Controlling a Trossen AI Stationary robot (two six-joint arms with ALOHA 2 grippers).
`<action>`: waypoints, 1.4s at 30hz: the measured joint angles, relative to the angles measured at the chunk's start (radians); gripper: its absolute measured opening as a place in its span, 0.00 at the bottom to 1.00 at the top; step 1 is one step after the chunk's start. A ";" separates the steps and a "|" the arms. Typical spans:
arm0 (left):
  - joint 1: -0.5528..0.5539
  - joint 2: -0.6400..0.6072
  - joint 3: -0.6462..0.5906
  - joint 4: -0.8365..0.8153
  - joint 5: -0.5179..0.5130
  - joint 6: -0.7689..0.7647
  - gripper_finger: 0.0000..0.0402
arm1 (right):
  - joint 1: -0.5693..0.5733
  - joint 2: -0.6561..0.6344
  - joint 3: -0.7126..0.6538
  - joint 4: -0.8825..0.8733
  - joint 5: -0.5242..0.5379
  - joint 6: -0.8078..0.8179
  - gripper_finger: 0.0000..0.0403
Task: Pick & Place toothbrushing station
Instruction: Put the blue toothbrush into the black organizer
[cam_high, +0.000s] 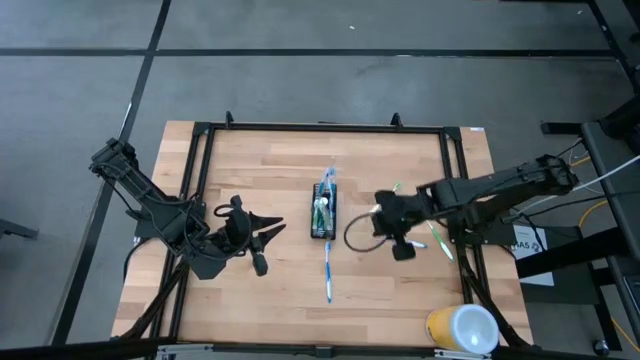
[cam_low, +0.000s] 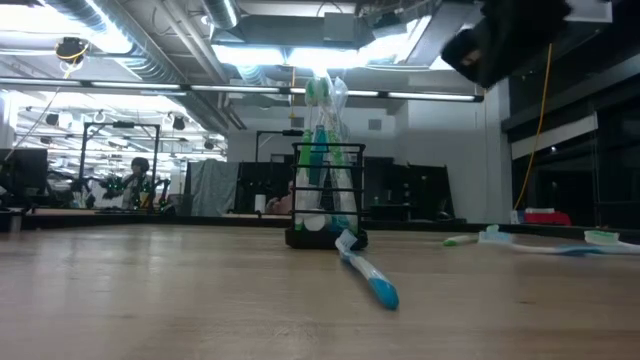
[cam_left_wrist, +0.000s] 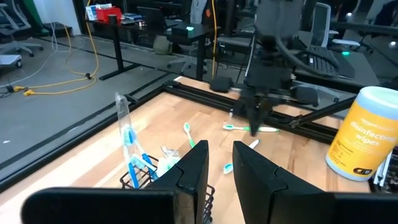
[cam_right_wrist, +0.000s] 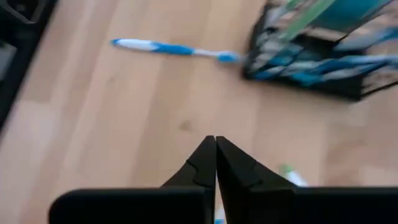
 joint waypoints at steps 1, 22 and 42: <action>0.000 0.000 0.000 0.000 -0.001 0.004 0.17 | 0.020 0.000 -0.008 0.003 -0.001 0.030 0.05; -0.045 0.000 0.000 -0.005 0.018 0.019 0.17 | 0.007 0.027 -0.312 0.245 0.112 0.318 0.36; -0.084 0.000 0.000 0.003 0.027 -0.001 0.17 | -0.043 0.250 -0.333 0.368 0.154 0.282 0.37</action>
